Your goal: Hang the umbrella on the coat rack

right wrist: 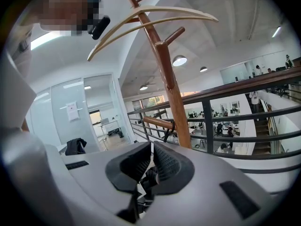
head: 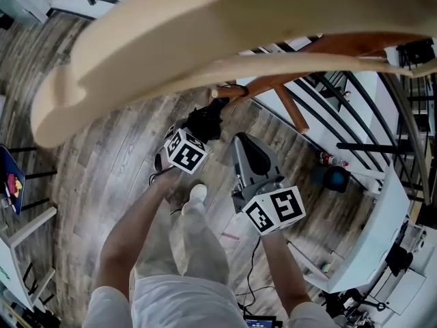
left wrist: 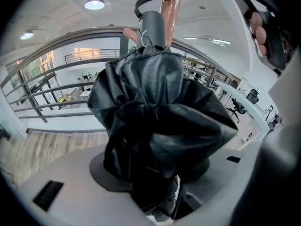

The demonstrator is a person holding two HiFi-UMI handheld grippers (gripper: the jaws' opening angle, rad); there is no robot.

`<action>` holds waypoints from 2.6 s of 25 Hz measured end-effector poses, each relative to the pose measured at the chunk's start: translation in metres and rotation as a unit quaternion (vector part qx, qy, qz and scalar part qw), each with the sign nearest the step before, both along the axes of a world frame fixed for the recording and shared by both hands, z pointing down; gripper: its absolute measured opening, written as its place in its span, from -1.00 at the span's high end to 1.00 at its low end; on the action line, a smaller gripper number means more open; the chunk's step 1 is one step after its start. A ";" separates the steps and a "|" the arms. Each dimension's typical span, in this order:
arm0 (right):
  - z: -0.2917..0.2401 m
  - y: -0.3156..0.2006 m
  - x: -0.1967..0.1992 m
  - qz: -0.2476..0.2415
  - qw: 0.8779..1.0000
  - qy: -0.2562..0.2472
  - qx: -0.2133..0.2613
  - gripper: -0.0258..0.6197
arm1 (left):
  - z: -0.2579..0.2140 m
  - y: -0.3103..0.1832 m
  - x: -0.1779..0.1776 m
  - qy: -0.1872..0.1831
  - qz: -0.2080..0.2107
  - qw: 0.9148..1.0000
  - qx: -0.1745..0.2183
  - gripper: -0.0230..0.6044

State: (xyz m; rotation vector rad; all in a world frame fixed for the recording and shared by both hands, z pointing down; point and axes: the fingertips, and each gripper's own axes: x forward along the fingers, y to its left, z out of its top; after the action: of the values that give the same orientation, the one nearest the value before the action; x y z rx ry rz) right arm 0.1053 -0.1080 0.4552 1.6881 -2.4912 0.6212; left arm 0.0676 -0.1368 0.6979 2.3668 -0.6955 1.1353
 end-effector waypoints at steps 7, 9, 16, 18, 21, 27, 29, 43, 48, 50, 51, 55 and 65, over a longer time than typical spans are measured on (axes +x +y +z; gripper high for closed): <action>0.008 0.000 0.006 -0.001 1.000 -0.002 -0.005 0.79 | 0.019 0.002 0.009 -0.006 -0.001 1.000 -0.007 0.13; 0.009 0.000 0.004 -0.001 1.000 -0.002 -0.008 0.79 | 0.023 0.002 0.008 -0.010 0.000 1.000 -0.005 0.13; 0.010 0.002 0.011 0.002 1.000 -0.010 -0.011 0.79 | 0.030 0.000 0.017 -0.016 -0.001 1.000 0.004 0.13; 0.011 0.003 0.011 0.001 1.000 -0.010 -0.012 0.79 | 0.033 -0.001 0.019 -0.020 0.007 1.000 0.008 0.13; 0.011 0.006 0.008 0.000 1.000 -0.007 -0.013 0.79 | 0.037 -0.005 0.020 -0.030 0.019 0.999 0.021 0.13; 0.016 0.008 0.008 0.001 1.000 -0.008 -0.017 0.79 | 0.046 -0.022 0.029 -0.030 0.013 0.999 0.027 0.12; 0.018 0.008 0.009 0.002 1.000 -0.009 -0.018 0.79 | 0.049 -0.026 0.034 -0.027 0.016 0.999 0.026 0.12; 0.018 0.012 0.018 0.007 1.000 -0.011 -0.016 0.79 | 0.056 -0.034 0.038 -0.031 0.009 0.999 0.017 0.01; 0.015 0.019 0.020 0.009 1.000 -0.010 -0.016 0.79 | 0.048 -0.028 0.041 -0.019 0.002 1.000 0.011 -0.09; 0.014 0.022 0.021 0.008 1.000 -0.010 -0.016 0.79 | 0.047 -0.020 0.042 -0.016 0.007 1.000 0.002 -0.10; 0.014 0.023 0.021 0.008 1.000 -0.009 -0.016 0.79 | 0.047 -0.018 0.041 -0.018 0.008 1.000 0.002 -0.10; 0.013 0.022 0.017 0.012 1.000 -0.010 -0.014 0.79 | 0.049 -0.015 0.031 -0.019 -0.005 1.000 -0.004 -0.10; 0.005 0.030 0.016 0.027 0.999 -0.025 -0.016 0.79 | 0.031 0.013 0.010 -0.010 -0.028 0.999 -0.040 -0.10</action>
State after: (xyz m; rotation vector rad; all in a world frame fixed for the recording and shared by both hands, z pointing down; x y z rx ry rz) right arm 0.1208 -0.0783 0.4605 1.7558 -2.4609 0.7129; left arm 0.0779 -0.1234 0.7289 2.2576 -0.7053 1.1418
